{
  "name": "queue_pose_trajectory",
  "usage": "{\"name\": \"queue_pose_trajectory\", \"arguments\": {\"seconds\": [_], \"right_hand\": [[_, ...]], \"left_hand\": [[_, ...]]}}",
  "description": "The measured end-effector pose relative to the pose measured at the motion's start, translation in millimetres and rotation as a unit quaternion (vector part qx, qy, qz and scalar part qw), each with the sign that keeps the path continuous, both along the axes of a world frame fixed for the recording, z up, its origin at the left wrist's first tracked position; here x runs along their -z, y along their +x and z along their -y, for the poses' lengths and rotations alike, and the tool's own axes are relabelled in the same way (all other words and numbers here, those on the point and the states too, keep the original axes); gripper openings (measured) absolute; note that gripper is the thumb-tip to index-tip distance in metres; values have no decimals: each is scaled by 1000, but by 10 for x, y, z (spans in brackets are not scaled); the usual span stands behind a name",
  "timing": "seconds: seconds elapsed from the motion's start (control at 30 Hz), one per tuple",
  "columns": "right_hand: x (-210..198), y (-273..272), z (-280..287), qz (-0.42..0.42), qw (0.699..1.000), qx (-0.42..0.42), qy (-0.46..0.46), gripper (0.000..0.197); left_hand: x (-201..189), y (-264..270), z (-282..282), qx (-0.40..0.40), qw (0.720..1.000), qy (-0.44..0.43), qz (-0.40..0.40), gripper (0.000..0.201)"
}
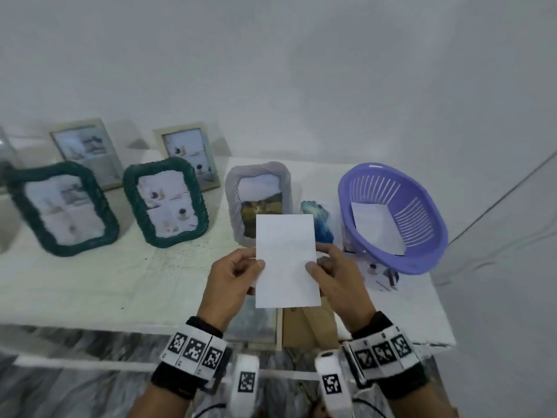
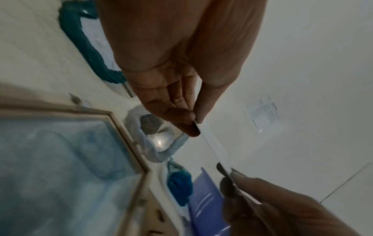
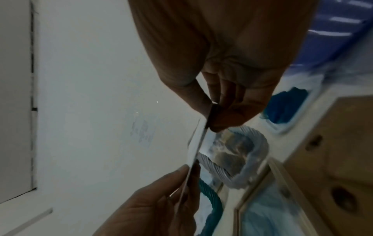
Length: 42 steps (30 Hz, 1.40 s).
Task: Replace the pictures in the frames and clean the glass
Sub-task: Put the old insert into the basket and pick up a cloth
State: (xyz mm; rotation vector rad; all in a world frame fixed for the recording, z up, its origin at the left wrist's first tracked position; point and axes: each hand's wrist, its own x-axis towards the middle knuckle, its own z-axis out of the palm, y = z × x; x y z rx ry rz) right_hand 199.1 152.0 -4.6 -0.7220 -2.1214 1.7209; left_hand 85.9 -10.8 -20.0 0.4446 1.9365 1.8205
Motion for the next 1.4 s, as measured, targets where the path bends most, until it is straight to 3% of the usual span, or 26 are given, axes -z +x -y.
{"name": "queue_pose_trajectory", "arguments": {"seconds": [0.1,0.23,0.33,0.43,0.5,0.57,0.67,0.77,0.83,1.0,1.17,1.27,1.4], "right_hand": [[236,54,237,-6,999,14,-34,24],[389,92,408,36,999,17,-31,25],[419,69,512,68,998,3,-17,26],[503,29,576,124,989,8,85,17],[544,13,603,163,976,2,143,34],[508,-30,646,194,959,5,208,32],[377,-64,724,224,937,-10,269,14],[318,-109,791,257,914,-25,314,13],[325,-153,842,277,894,-29,351,19],[459,-214,942,322,879,-59,347,41],[479,-116,822,276,892,-53,355,46],[522,-28,664,243,901,0,359,34],[573,149,493,321,841,27,434,36]], "left_hand": [[219,-82,253,13,998,-51,-38,19],[510,-243,582,-17,970,-165,-176,17],[682,-348,760,24,954,-190,-232,34],[805,-405,842,59,944,-192,-263,41],[877,-427,870,65,933,-199,-292,41],[919,-434,879,67,925,-205,-313,40],[958,-438,878,63,922,-204,-322,42],[976,-437,879,62,922,-206,-322,43],[980,-438,880,62,922,-208,-320,43],[998,-443,875,60,921,-199,-330,42],[1029,-447,881,56,922,-199,-328,43],[1035,-446,882,57,920,-198,-333,44],[1048,-456,870,54,921,-196,-331,44]]}}
